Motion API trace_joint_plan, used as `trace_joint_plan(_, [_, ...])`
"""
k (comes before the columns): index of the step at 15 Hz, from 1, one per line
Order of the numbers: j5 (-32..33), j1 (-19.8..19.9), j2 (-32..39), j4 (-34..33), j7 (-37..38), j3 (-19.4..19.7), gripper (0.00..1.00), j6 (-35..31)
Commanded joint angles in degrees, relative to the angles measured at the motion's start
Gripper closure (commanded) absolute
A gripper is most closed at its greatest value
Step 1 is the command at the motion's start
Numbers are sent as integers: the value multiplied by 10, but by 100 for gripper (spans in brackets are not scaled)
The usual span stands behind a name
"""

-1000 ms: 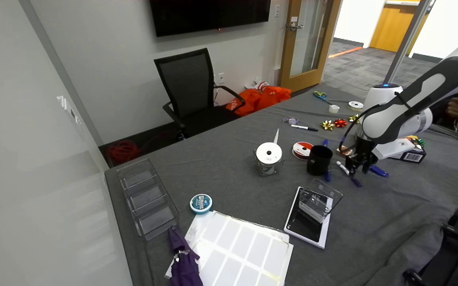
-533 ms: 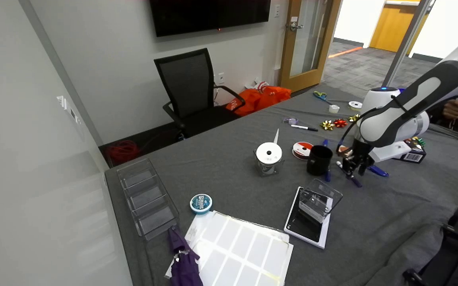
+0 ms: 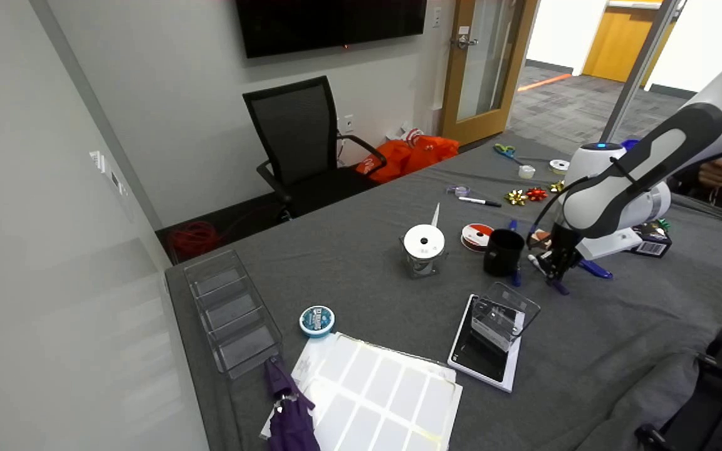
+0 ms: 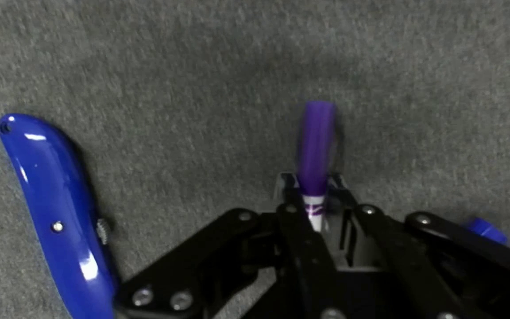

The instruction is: Move the black cup forward and place the purple marker first then the blue blade cutter

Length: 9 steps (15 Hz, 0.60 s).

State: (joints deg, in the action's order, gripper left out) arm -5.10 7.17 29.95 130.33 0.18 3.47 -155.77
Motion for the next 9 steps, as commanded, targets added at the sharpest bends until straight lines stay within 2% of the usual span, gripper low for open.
trace_joint_plan(1, [-5, 3, 9, -4, 2, -3, 98, -13])
trace_joint_plan(2, [-3, 3, 4, -1, 2, -1, 96, -9])
trace_joint_plan(9, [15, 1, -58, 21, 1, 21, 96, 48])
